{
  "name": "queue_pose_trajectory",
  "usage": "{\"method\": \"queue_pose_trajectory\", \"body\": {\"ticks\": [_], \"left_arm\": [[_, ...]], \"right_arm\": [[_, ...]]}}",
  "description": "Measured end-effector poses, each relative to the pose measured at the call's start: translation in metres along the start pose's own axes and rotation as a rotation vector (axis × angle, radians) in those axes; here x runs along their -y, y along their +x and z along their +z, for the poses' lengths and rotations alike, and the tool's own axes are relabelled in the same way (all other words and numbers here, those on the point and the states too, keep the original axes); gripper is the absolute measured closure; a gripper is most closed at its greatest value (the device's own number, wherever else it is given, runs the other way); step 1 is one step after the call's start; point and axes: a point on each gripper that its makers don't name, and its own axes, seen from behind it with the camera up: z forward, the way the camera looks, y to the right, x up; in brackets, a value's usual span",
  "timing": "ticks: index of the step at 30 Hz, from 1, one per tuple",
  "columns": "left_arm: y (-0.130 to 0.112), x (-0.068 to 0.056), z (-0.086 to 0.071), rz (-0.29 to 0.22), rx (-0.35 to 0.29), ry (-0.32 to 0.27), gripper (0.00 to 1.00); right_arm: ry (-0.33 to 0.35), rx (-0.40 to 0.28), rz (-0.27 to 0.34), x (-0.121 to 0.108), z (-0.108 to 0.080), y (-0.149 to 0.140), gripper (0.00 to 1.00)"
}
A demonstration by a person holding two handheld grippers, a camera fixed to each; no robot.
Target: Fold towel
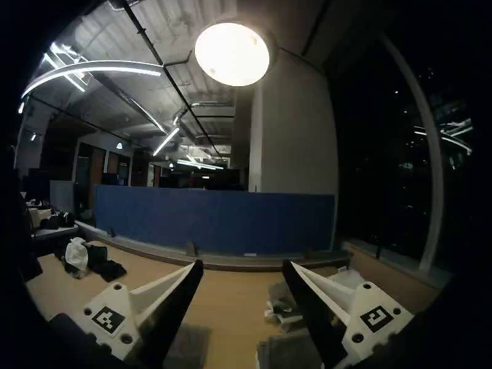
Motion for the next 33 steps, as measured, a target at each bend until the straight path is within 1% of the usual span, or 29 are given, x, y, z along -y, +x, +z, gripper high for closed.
{"method": "queue_pose_trajectory", "body": {"ticks": [6, 9, 14, 18, 21, 24, 27, 33], "left_arm": [[0.024, -0.002, -0.002, 0.0, 0.004, -0.006, 0.1], [0.036, -0.005, -0.003, 0.001, -0.001, -0.012, 0.1], [0.051, -0.01, -0.004, -0.002, -0.003, -0.024, 0.1], [0.059, -0.014, -0.006, -0.002, -0.003, -0.032, 0.1], [0.061, -0.015, -0.006, 0.001, 0.003, -0.041, 0.1], [0.059, -0.018, -0.008, 0.003, 0.017, -0.055, 0.1], [0.053, -0.026, -0.01, 0.003, 0.043, -0.082, 0.1], [0.038, -0.043, -0.016, 0.026, 0.11, -0.164, 0.1]], "right_arm": [[-0.005, -0.005, 0.043, -0.005, -0.004, 0.026, 0.0], [-0.012, -0.011, 0.058, -0.009, -0.006, 0.038, 0.0], [-0.02, -0.022, 0.049, -0.014, -0.011, 0.055, 0.0], [-0.029, -0.016, 0.034, -0.019, -0.013, 0.06, 0.0], [-0.028, -0.015, 0.034, -0.021, -0.014, 0.064, 0.0], [-0.02, -0.012, 0.048, -0.02, -0.014, 0.064, 0.0], [-0.008, 0.004, 0.051, -0.015, -0.013, 0.06, 0.0], [0.026, 0.052, 0.024, -0.004, -0.011, 0.05, 0.0]]}}
